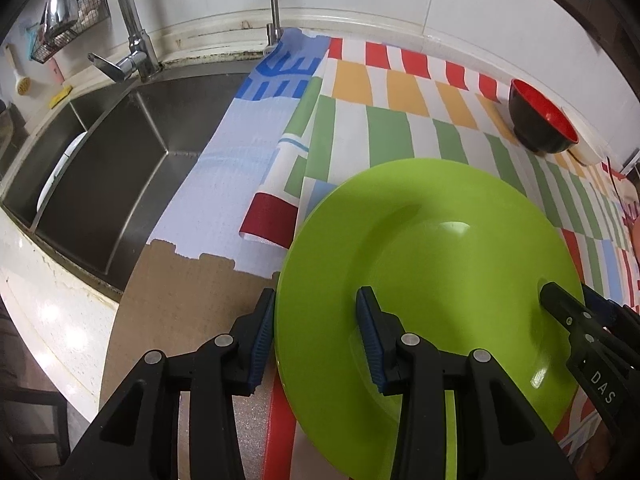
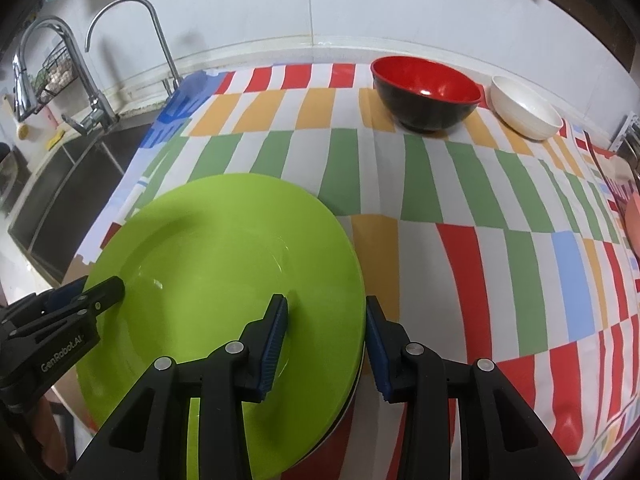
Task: Organize plates and bowls
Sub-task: 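Lower the green plate onto the blue-floral plates and open both grippers, then move both grippers to the pink bowl beside the pot rack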
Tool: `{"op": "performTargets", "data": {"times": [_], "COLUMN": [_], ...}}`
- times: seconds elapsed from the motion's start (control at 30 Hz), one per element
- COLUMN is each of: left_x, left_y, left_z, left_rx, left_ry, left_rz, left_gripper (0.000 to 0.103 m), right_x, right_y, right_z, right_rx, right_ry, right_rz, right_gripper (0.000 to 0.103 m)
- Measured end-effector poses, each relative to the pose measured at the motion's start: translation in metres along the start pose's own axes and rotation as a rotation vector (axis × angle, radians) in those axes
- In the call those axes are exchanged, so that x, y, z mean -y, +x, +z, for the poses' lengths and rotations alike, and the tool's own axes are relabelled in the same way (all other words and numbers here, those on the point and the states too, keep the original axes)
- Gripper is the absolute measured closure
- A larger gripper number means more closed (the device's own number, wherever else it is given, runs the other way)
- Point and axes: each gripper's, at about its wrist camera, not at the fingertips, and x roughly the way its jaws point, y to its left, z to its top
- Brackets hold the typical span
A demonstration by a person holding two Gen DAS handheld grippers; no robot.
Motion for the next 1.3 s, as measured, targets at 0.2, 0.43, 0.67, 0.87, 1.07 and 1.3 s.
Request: {"op": "performTargets", "data": {"times": [0.2,0.43,0.67,0.87,1.07,1.3], "left_x": [0.001,0.001,0.014,0.036,0.07,0.122], "left_y": [0.002,-0.001,-0.029,-0.051,-0.071,-0.09], "left_z": [-0.002,-0.003,0.003,0.012,0.017,0.025], "left_rx": [-0.007,0.009,0.119,0.231,0.288,0.328], "left_ry": [0.005,0.001,0.037,0.053,0.15,0.242], "left_rz": [0.006,-0.002,0.024,0.034,-0.036,-0.165], "left_gripper": [0.063,0.052,0.037,0.034,0.033,0.028], "right_x": [0.001,-0.001,0.012,0.03,0.054,0.094], "right_y": [0.003,0.004,-0.011,-0.034,-0.051,-0.081], "right_z": [-0.001,0.0,0.005,0.01,0.012,0.006], "right_rx": [-0.018,-0.024,0.023,0.159,0.202,0.267], "right_ry": [-0.004,-0.031,-0.011,0.014,0.014,0.071], "right_rz": [0.008,0.01,0.018,-0.022,-0.081,-0.098], "right_gripper": [0.063,0.063,0.056,0.051,0.048,0.048]}}
